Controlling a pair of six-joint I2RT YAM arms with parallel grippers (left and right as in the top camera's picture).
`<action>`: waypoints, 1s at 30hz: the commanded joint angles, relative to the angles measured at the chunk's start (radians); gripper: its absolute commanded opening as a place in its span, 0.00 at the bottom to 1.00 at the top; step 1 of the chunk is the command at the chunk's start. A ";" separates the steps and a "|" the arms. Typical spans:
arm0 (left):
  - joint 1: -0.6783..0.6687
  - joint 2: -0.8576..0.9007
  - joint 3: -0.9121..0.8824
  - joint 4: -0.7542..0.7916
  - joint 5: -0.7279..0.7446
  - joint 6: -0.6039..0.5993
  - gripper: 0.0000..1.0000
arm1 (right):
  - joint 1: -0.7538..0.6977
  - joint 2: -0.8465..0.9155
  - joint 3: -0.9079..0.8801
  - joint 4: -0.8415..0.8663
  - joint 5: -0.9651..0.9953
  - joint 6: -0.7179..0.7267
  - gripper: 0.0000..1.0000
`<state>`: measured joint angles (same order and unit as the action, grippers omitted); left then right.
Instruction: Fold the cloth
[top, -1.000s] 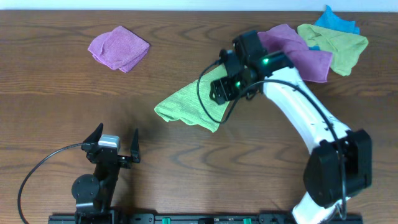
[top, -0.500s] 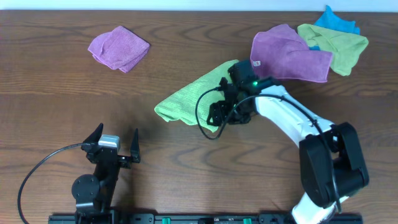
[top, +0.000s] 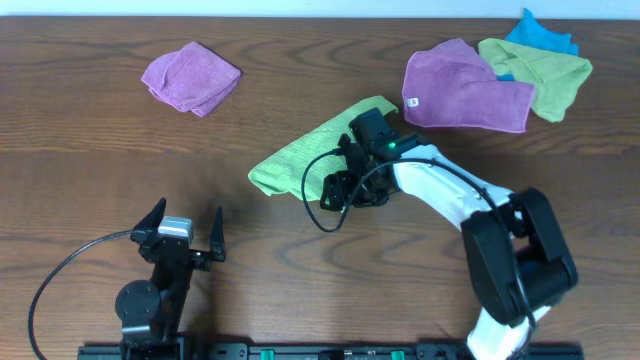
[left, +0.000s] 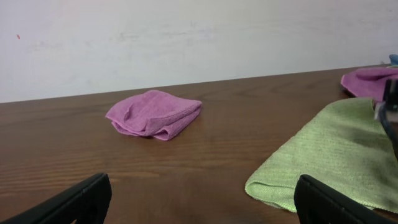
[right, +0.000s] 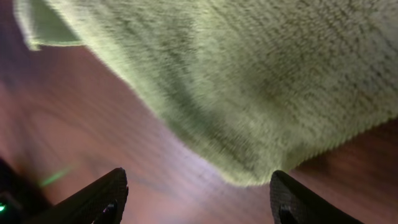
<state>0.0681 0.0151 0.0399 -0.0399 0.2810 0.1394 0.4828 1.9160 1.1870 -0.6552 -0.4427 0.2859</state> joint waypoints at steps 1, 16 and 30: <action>-0.003 -0.007 -0.034 -0.012 0.000 0.017 0.95 | 0.010 0.022 -0.007 0.014 0.032 0.017 0.73; -0.003 -0.007 -0.033 -0.012 0.000 0.017 0.95 | 0.019 0.092 -0.007 0.065 0.047 0.032 0.49; -0.003 -0.007 -0.034 -0.012 0.000 0.018 0.95 | 0.019 0.016 0.009 0.032 0.055 0.024 0.01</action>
<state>0.0681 0.0147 0.0399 -0.0399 0.2810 0.1394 0.4969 1.9739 1.1927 -0.6132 -0.4095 0.3149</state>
